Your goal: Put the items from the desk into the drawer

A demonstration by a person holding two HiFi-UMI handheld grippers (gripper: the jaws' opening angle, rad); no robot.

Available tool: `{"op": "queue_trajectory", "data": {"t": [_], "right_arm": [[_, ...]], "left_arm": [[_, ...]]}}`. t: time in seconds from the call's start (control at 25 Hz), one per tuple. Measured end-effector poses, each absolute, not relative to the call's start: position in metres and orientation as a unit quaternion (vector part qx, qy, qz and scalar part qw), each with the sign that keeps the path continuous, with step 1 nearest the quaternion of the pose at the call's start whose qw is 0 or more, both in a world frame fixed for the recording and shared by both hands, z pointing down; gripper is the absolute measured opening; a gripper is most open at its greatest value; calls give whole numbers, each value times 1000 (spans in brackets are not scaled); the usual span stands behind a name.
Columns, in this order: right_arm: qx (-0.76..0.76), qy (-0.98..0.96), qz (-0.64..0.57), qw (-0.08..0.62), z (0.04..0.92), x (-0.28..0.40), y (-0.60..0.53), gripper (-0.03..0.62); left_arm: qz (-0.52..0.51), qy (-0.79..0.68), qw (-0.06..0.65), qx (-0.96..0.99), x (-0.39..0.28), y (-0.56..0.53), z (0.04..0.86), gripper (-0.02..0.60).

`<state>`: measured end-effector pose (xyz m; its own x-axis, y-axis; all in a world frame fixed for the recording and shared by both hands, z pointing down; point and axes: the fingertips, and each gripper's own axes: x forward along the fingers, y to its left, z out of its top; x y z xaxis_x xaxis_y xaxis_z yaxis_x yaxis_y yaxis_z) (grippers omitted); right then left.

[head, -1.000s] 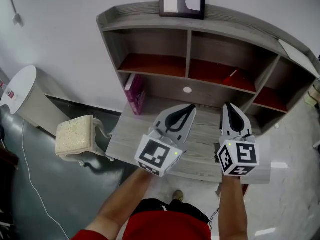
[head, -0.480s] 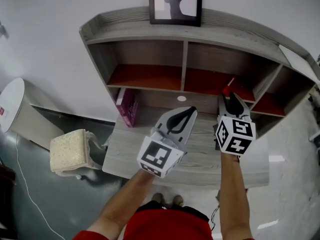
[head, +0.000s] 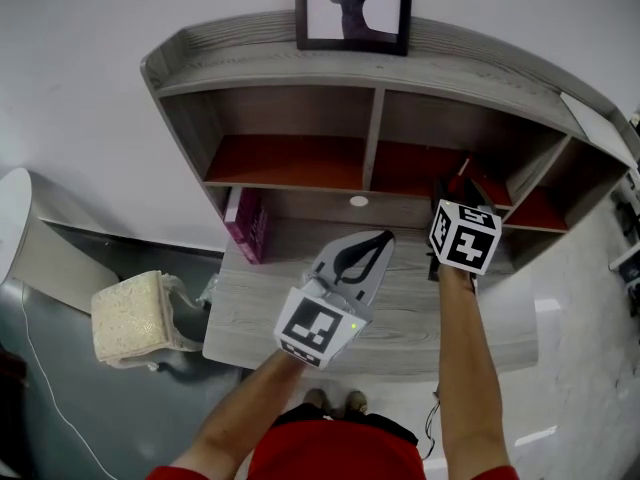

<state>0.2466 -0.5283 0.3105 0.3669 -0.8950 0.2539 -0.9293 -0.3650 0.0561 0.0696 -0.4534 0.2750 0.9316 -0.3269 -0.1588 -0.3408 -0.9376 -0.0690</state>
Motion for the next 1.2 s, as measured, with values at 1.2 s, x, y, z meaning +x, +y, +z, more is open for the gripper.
{"op": "queue_trajectory", "data": {"t": [1.2], "right_arm": [[758, -650, 52, -5, 282, 241, -459, 57]], "left_arm": [[71, 185, 41, -979, 91, -435, 276, 8]]}}
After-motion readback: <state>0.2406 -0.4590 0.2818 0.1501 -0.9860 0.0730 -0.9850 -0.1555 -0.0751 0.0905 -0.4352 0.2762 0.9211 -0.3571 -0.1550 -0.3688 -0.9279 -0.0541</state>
